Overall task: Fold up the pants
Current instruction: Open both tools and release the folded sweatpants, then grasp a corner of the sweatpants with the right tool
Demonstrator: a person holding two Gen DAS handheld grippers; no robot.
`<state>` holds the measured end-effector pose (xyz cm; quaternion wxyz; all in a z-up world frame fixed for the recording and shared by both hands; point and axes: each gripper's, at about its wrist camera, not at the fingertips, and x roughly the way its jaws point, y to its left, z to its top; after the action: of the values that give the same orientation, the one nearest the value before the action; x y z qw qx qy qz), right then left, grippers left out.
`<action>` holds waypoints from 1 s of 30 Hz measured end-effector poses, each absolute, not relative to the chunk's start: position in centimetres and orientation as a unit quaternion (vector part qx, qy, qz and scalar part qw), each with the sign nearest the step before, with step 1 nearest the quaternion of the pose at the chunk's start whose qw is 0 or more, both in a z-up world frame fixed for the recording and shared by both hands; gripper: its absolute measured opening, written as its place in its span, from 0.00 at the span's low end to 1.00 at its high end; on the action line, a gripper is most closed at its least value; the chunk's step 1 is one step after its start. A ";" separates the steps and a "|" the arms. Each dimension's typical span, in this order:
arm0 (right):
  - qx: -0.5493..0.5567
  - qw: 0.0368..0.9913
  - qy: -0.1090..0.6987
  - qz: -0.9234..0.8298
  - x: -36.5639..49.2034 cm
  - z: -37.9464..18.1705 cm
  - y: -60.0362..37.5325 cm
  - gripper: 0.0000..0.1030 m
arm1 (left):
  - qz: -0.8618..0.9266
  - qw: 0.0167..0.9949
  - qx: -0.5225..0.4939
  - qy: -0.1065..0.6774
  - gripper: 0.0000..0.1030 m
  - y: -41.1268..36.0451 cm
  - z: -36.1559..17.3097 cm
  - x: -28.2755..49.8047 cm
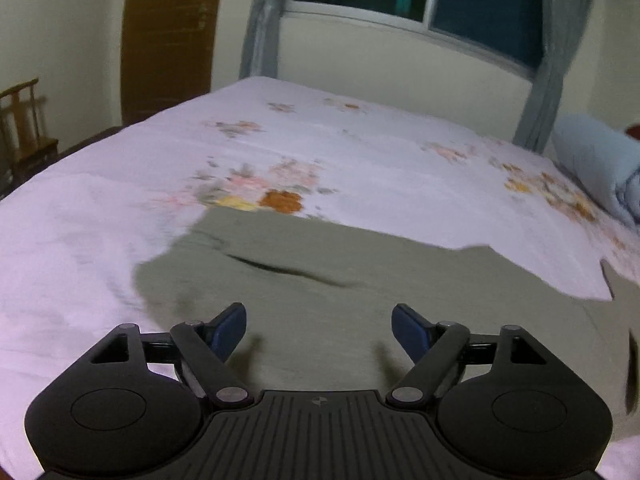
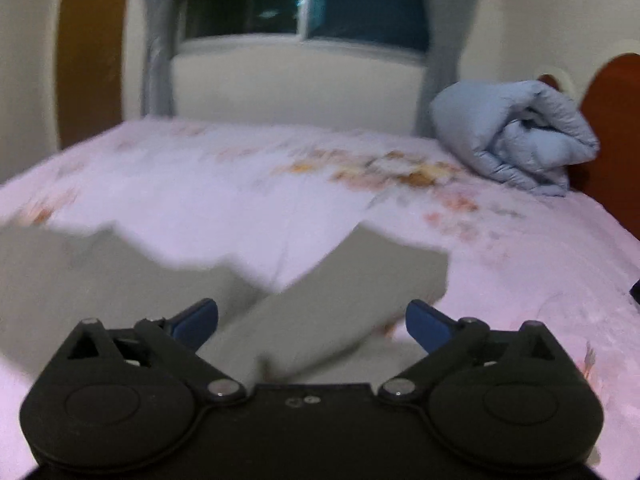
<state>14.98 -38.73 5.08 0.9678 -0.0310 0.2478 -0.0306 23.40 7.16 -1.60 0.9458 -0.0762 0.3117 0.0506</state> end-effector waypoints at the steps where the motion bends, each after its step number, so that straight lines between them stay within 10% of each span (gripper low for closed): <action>1: -0.033 0.967 0.250 -0.037 15.8 5.4 -39.1 0.94 | 0.056 0.946 -0.071 0.312 0.77 6.8 -1.8 23.6; 8: -0.063 0.954 0.288 -0.059 23.2 4.3 -38.9 0.80 | 0.152 0.934 -0.105 0.307 0.77 10.5 -2.2 25.1; 16: -0.042 0.929 0.359 -0.084 32.0 0.1 -39.1 0.31 | 0.148 0.929 -0.095 0.326 0.77 9.5 -3.6 26.3; 23: -0.050 0.890 0.436 -0.120 37.1 -3.3 -39.9 0.32 | 0.137 0.929 -0.007 0.343 0.93 5.8 -6.7 26.9; 26: -0.026 0.895 0.431 -0.112 36.4 -2.6 -40.7 0.03 | 0.133 0.932 -0.003 0.336 0.96 5.6 -7.0 26.7; 30: -0.005 0.917 0.383 -0.113 33.2 0.2 -42.0 0.01 | 0.124 0.934 -0.001 0.336 0.98 5.7 -7.0 26.5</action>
<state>33.23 -42.00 0.24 0.9169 -0.0055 0.3828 -0.1130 26.52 5.73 -6.96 0.9336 -0.0009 0.3363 0.1236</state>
